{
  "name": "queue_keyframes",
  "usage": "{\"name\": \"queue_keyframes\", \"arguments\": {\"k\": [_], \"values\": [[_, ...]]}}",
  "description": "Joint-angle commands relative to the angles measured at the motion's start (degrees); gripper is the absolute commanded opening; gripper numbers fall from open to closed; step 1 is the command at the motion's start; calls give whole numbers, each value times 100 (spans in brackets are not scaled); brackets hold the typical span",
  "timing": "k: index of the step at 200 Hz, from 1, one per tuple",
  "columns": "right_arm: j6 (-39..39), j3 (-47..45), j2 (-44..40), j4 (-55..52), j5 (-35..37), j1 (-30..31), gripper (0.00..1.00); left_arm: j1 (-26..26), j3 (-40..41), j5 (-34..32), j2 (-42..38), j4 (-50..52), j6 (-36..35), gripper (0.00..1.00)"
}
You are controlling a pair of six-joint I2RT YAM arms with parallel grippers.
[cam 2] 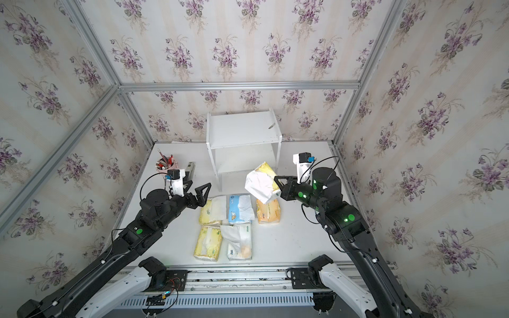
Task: Remove the tissue boxes from the shelf
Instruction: Place the box of tissues at the center of the board.
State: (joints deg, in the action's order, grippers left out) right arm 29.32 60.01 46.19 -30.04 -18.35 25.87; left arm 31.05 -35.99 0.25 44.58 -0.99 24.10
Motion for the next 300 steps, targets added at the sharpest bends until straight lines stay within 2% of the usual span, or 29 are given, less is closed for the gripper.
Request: {"name": "queue_keyframes", "arguments": {"k": [1,42,100,123,155,257,300], "values": [[500,-246,-265,-276,-4,3,0,-12,-92,115,108,-247,-177,99],[1247,-953,-702,-568,14,6,0,-3,-211,116,345,-358,-212,99],[2264,-2152,-1146,-971,-207,5,0,-10,-172,-199,480,-516,-177,99],[2385,-2354,-1192,-1317,-340,-2,0,-12,-172,-227,530,-525,-184,99],[2337,-2416,-1256,-1715,-159,1,0,-14,-172,-243,609,-542,-179,99],[3113,-3954,-1604,-138,160,8,0,-16,-153,-407,578,-445,-160,99],[3375,-4165,-1914,37,806,96,0,-20,-172,-438,575,-428,-169,99]]}}
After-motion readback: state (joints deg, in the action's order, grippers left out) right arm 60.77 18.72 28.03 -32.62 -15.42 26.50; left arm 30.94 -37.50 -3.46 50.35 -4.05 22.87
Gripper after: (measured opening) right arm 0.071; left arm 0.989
